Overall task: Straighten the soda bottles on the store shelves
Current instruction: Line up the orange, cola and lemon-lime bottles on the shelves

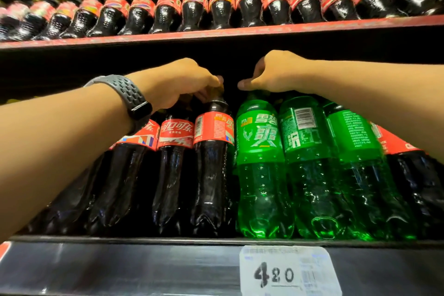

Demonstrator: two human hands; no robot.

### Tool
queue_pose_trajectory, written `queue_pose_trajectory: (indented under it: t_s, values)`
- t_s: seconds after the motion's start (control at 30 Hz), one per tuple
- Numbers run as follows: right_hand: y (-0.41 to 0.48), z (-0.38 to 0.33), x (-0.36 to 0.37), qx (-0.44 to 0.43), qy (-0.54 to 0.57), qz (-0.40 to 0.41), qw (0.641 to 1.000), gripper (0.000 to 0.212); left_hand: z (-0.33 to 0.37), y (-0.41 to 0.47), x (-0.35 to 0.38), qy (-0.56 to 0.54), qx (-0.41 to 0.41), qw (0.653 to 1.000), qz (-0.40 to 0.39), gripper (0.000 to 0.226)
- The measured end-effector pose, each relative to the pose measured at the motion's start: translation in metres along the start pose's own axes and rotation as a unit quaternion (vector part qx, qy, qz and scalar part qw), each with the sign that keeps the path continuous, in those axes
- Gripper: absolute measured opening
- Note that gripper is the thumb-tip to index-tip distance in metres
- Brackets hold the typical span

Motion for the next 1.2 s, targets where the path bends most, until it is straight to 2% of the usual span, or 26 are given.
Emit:
queue_pose_trajectory:
  t_s: [0.13,0.27,0.43,0.57,0.77,0.83,0.9,1.0,1.07,1.13,1.2]
  values:
    - [-0.003,0.001,-0.004,0.011,0.013,-0.028,0.999,0.045,0.000,-0.003,0.002,0.015,0.008,1.000,0.024,0.044]
    - [-0.006,-0.001,-0.006,-0.015,0.007,-0.048,0.999,0.028,0.002,-0.004,0.002,-0.002,0.024,0.999,0.030,0.037]
    - [-0.002,0.000,-0.002,0.005,0.011,-0.033,0.999,0.037,0.003,-0.007,-0.001,0.012,0.008,1.000,-0.007,0.039]
    - [0.000,-0.001,0.000,0.025,0.030,-0.018,0.999,0.047,0.005,-0.010,-0.004,0.023,-0.002,0.999,-0.034,0.031]
    - [-0.005,-0.001,-0.002,0.029,0.016,-0.019,0.999,0.051,0.002,-0.012,-0.003,0.028,0.002,0.999,-0.039,0.031]
    - [-0.006,-0.007,-0.006,0.015,0.020,0.010,1.000,0.052,-0.001,-0.010,-0.003,0.029,0.008,0.999,-0.042,0.034]
    - [-0.006,-0.020,-0.008,-0.017,0.074,0.029,0.997,0.049,-0.002,-0.010,-0.004,0.034,0.018,0.998,-0.040,0.038]
    - [-0.003,-0.046,0.001,-0.050,0.090,-0.006,0.995,0.045,-0.003,-0.008,-0.012,0.027,0.034,0.999,-0.012,0.037]
    - [0.000,-0.058,0.009,-0.053,0.055,-0.034,0.996,0.040,-0.003,-0.008,-0.021,0.097,0.048,0.994,0.015,0.030]
    - [0.002,-0.064,0.016,-0.046,0.036,-0.059,0.997,0.036,-0.006,-0.009,-0.028,0.242,0.045,0.969,0.029,0.028]
    - [0.003,-0.065,0.020,-0.032,0.060,-0.067,0.995,0.033,-0.012,-0.013,-0.029,0.333,0.021,0.943,0.007,0.033]
Point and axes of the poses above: each hand's wrist, its own y-axis towards the middle knuckle, its own x-axis out of the palm, z = x × y, the point moved 4 cm from there along y, towards the middle knuckle, and after that the axes turned 5 degrees about -z, right-handed, at the moved point
